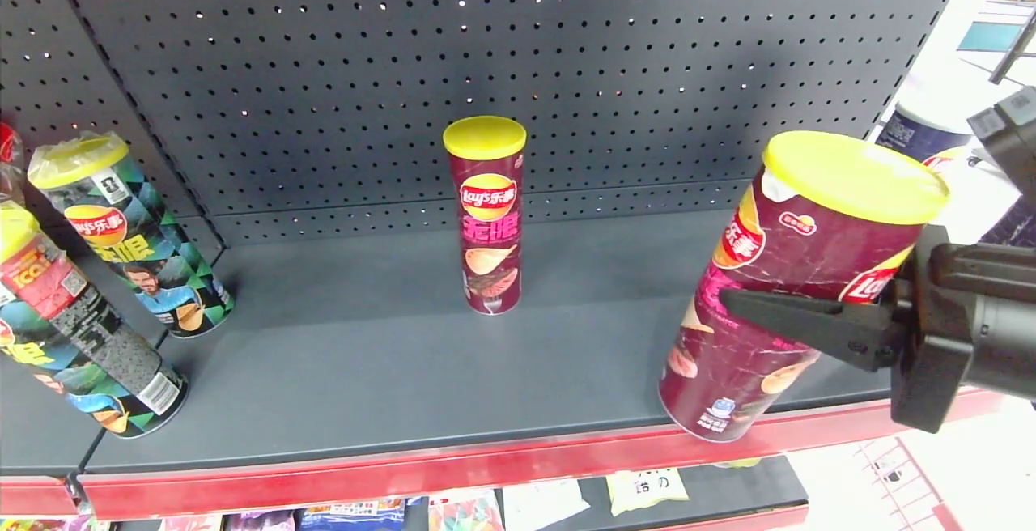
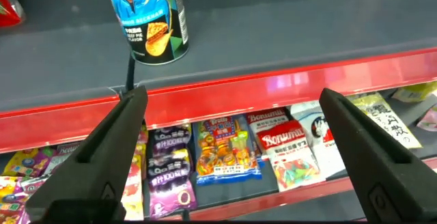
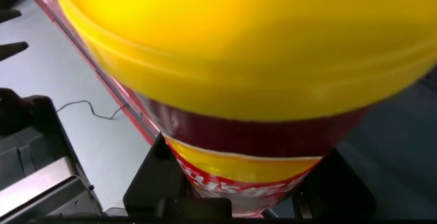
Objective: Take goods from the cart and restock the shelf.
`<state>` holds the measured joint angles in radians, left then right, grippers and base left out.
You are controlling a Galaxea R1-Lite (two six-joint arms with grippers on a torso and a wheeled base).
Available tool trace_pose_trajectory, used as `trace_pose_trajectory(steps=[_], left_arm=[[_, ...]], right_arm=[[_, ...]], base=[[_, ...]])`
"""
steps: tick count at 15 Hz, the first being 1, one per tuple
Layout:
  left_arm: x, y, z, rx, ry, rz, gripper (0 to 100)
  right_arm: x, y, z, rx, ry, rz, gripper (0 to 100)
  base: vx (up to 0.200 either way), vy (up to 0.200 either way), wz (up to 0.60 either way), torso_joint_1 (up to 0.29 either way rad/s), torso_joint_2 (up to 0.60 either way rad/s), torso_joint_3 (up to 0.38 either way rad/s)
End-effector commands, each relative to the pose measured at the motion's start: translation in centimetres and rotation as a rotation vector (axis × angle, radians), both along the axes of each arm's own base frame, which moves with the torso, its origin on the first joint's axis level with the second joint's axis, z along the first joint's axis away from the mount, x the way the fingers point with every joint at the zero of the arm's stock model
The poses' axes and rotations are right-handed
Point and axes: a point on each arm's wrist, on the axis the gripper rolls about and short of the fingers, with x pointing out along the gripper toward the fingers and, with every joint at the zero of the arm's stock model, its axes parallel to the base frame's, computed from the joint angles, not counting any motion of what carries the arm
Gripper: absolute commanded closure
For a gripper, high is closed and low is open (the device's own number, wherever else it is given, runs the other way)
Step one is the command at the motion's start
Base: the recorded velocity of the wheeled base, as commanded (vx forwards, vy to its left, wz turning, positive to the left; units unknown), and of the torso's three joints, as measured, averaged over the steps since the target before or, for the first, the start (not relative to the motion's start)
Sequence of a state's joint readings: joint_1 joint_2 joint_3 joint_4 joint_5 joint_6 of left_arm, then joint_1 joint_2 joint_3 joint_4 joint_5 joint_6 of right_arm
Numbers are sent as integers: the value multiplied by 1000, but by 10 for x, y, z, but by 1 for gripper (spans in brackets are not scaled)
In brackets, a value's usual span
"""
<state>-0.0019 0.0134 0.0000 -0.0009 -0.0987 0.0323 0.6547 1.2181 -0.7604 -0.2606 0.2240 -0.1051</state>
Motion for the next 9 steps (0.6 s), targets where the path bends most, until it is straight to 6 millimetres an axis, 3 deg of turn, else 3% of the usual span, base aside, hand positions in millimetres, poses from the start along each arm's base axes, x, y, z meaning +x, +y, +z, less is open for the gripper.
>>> trace_pose_trajectory(steps=[1,2,3,4,5,6,9], left_arm=[[0,0,0,4,-1,1,0],[0,0,0,3,-1,1,0],[-2,0,14,-12,-39,-15,0],[10,0,94,-69,-45,-51,0],[29,-1,141,-136,-35,-82,0],[46,-4,166,-155,-11,-190,0],[92,-20,163,-57,142,-475,0]], right_arm=[[5,2,-3,-11,14,-9,100],[5,2,-3,-10,13,-12,100],[3,1,-1,-11,4,-30,100],[2,0,-3,-12,7,-35,100],[1,-1,-3,-11,6,-35,100],[0,-2,-4,-14,6,-36,100],[1,-1,-1,-9,0,-36,100]], base=[[0,0,0,0,0,0],[0,0,0,0,0,0],[0,0,0,0,0,0],[0,0,0,0,0,0],[0,0,0,0,0,0],[0,0,0,0,0,0],[0,0,0,0,0,0]])
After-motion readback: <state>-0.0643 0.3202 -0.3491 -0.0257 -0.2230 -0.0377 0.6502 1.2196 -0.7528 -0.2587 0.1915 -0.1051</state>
